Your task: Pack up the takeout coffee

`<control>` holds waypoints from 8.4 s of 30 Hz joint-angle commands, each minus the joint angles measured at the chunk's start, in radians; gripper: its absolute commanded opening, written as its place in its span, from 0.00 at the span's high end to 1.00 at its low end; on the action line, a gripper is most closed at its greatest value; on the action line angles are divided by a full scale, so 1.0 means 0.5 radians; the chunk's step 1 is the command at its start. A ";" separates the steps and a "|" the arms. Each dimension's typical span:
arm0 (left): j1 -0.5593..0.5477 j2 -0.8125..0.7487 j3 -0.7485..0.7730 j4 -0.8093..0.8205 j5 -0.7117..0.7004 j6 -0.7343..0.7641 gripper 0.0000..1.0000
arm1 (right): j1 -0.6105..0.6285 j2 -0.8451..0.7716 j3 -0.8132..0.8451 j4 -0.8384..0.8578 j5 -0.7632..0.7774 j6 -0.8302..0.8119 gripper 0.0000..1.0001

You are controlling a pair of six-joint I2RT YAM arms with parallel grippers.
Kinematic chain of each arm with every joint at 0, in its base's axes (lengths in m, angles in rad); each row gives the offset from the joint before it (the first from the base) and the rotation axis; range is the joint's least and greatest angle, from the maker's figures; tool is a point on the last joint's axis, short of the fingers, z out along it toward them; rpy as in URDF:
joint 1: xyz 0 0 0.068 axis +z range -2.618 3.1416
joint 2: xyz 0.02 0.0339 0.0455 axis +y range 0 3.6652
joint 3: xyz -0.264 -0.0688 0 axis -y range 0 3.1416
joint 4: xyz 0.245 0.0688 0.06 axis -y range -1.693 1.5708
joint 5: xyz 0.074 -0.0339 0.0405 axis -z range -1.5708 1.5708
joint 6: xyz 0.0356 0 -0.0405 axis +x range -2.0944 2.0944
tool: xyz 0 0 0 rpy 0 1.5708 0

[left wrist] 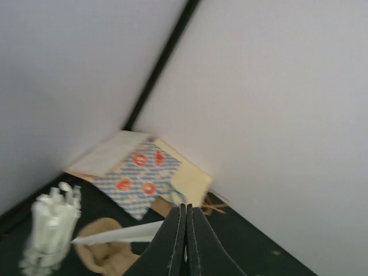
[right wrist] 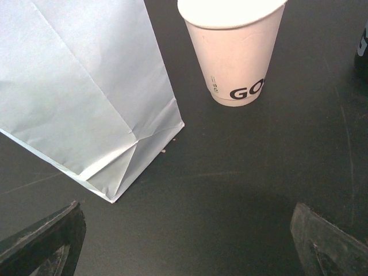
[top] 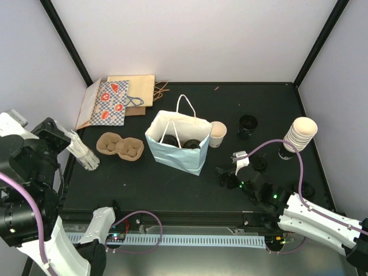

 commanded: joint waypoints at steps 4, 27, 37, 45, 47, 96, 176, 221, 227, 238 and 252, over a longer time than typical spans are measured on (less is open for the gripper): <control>-0.013 -0.049 -0.204 0.263 0.915 -0.210 0.98 | -0.009 -0.015 0.051 0.059 0.016 -0.003 0.00; -0.064 -0.159 -0.817 1.020 1.900 -0.559 0.98 | -0.009 -0.010 0.048 0.071 0.001 -0.016 0.00; -0.137 -0.129 -0.843 1.288 1.890 -0.785 0.98 | -0.010 0.003 0.051 0.077 -0.002 -0.021 0.00; -0.499 -0.019 -0.841 1.347 1.669 -0.789 0.98 | -0.011 0.027 0.058 0.074 0.011 -0.012 0.00; -0.611 0.020 -0.840 1.351 1.598 -0.773 0.98 | -0.010 0.031 0.061 0.072 0.012 -0.010 0.00; -0.943 0.311 -0.651 0.031 -0.704 0.063 0.01 | -0.011 0.017 0.057 0.064 0.012 -0.005 0.00; -0.136 0.662 -1.431 0.323 -1.192 0.123 0.83 | -0.006 0.353 0.146 0.132 -0.211 -0.101 0.00; -0.136 -0.004 -0.329 -0.009 0.287 -0.149 0.98 | -0.006 0.295 0.127 0.138 -0.206 -0.101 0.00; -0.134 0.002 0.041 -0.132 0.331 -0.170 0.98 | -0.006 0.291 0.125 0.141 -0.205 -0.102 0.00; -0.134 -0.063 -0.207 0.292 1.111 -0.273 0.98 | -0.006 0.279 0.122 0.141 -0.193 -0.096 0.00; -0.135 -0.154 -0.621 0.622 1.769 -0.243 0.98 | -0.007 0.263 0.116 0.140 -0.187 -0.095 0.00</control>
